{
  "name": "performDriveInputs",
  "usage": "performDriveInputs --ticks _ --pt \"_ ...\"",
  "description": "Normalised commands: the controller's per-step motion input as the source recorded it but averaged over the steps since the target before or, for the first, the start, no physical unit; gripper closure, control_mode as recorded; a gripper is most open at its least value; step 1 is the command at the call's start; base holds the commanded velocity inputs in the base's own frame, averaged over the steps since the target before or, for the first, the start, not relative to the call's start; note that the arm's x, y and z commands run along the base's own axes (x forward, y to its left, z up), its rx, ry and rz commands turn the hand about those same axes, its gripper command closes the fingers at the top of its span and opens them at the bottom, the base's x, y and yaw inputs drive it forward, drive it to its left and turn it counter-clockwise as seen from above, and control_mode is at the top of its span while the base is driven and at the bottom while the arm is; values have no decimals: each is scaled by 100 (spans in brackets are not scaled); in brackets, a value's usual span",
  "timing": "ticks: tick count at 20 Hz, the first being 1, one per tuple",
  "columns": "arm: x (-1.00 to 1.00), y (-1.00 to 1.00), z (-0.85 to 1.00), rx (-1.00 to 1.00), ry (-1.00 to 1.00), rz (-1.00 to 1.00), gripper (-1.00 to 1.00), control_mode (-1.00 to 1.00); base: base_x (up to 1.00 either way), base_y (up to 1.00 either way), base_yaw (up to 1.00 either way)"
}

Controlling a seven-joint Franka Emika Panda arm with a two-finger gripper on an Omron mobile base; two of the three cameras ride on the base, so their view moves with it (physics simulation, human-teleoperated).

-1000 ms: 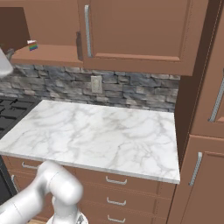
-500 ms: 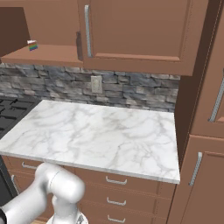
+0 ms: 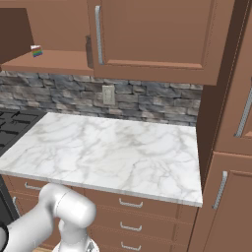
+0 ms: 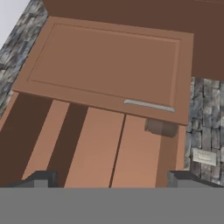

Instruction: Pick the candle and jar from the dining table and place them in the open cabinet. Close the cabinet after placing the objects.

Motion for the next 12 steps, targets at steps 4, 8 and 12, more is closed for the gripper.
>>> performDriveInputs --ticks 4,8,12 --pt "-18 32 -18 0 0 0 -100 -100 0 0 0" --pt "-8 26 -33 0 0 0 -100 -100 0 0 0" --pt "-6 22 -42 0 -3 0 -100 -100 0 0 0"
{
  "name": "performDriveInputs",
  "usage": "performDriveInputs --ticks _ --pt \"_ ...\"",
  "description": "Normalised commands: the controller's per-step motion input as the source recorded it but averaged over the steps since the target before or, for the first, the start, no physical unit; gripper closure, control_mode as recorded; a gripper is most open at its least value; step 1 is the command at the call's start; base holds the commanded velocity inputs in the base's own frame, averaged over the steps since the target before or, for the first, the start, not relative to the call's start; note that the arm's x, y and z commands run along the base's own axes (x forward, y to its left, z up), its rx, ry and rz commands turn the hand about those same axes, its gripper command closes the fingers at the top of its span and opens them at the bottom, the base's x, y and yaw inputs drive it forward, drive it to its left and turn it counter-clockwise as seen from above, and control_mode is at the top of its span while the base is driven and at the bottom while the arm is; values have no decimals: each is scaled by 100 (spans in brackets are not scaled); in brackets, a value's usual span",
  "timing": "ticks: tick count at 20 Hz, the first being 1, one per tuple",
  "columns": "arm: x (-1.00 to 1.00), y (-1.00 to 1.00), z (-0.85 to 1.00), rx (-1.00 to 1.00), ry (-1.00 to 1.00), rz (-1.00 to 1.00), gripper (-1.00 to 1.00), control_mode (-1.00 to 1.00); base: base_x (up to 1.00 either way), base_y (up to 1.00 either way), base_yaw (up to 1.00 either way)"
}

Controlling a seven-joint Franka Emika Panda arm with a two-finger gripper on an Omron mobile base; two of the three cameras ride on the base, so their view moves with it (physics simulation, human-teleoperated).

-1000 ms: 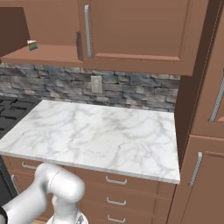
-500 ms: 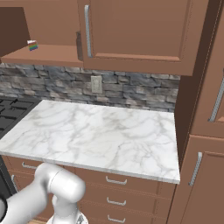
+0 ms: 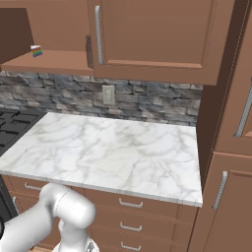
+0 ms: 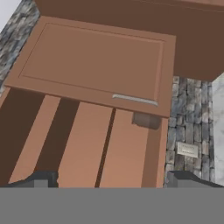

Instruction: Pick the candle and jar from the dining table and place them in the open cabinet. Close the cabinet after placing the objects.

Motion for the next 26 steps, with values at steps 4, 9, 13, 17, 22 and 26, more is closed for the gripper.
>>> performDriveInputs --ticks 4,9,13,17,22,26 --pt "-3 30 -46 0 -4 0 -100 -100 0 0 0" --pt "0 26 -31 0 -4 2 -100 -100 0 0 0" --pt "2 21 -24 0 -3 7 -100 -100 0 0 0" --pt "4 24 -21 0 -4 10 -100 -100 0 0 0" --pt "0 33 -16 0 -4 10 -100 -100 0 0 0" --pt "0 39 -6 0 -4 9 -100 -100 0 0 0"
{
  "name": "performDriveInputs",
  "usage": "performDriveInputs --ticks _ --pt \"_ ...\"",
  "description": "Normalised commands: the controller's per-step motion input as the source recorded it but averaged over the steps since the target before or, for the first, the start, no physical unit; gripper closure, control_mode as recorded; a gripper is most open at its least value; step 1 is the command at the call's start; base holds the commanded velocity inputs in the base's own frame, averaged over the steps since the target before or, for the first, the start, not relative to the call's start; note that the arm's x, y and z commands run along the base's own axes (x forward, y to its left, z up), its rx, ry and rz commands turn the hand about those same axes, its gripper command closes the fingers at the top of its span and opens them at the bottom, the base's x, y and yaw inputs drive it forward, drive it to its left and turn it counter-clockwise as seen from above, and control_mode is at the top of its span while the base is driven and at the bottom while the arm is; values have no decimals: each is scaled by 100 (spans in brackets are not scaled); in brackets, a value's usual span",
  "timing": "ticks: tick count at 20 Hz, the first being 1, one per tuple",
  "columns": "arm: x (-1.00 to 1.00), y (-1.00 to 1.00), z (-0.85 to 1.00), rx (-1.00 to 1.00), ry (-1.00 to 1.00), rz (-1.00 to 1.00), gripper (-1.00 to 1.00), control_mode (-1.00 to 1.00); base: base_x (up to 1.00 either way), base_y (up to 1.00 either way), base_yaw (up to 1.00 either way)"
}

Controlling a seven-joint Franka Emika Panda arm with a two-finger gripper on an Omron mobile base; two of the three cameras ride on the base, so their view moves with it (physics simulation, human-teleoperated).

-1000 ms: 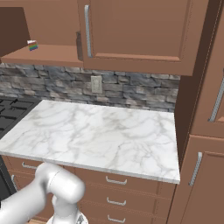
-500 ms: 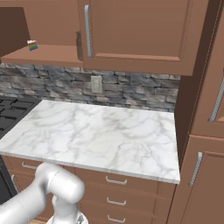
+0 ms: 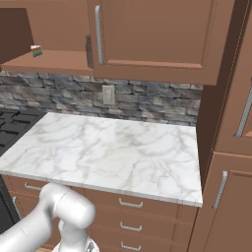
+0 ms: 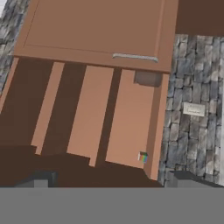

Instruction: Pick the candle and jar from the dining table and place them in the open cabinet. Close the cabinet after placing the objects.

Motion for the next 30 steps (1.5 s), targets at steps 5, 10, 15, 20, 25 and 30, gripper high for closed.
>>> performDriveInputs --ticks 5,10,15,20,25,30 --pt "0 48 -1 0 0 10 -100 -100 0 0 0" --pt "0 53 0 0 0 10 -100 -100 0 0 0" --pt "0 51 0 0 0 8 -100 -100 0 0 0" --pt "0 48 0 0 0 5 -100 -100 0 0 0" --pt "0 35 0 0 0 1 -100 -100 0 0 0" --pt "2 29 -1 4 0 0 -100 -100 0 0 0"
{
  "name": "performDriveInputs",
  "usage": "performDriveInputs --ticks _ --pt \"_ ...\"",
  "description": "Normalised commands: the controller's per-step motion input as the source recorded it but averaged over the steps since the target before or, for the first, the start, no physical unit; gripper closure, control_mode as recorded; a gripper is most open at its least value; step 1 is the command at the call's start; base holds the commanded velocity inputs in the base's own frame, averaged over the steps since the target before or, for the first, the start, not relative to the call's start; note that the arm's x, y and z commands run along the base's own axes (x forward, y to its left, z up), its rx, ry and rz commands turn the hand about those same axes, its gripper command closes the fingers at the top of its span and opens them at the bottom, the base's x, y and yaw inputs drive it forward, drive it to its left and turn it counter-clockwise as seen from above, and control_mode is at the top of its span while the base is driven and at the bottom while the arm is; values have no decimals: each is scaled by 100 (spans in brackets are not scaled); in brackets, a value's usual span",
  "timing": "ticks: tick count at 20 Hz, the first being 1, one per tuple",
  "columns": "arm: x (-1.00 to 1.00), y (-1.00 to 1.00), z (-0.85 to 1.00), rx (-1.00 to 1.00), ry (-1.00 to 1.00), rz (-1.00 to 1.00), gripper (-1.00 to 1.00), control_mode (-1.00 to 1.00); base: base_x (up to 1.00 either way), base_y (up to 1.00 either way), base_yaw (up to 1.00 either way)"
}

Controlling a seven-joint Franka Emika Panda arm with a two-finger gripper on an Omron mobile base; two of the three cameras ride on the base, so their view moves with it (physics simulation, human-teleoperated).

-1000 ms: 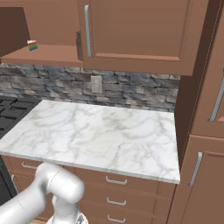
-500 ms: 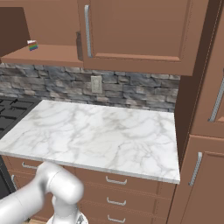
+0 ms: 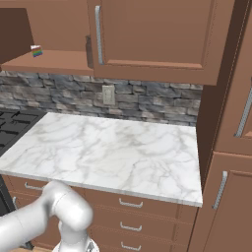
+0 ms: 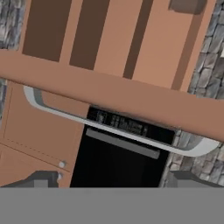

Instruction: Pick the candle and jar from the dining table and place them in the open cabinet. Close the cabinet after placing the objects.

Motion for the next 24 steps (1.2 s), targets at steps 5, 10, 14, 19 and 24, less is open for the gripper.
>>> performDriveInputs --ticks 5,10,14,19,24 --pt "7 32 0 10 0 0 -100 -100 0 0 0" --pt "7 29 -2 15 0 0 -100 -100 0 0 0" --pt "9 19 -12 18 0 0 -100 -100 0 0 0" --pt "7 1 -24 20 -1 -6 -100 -100 0 0 0" --pt "15 4 -29 17 -2 -10 -100 -100 0 0 0"
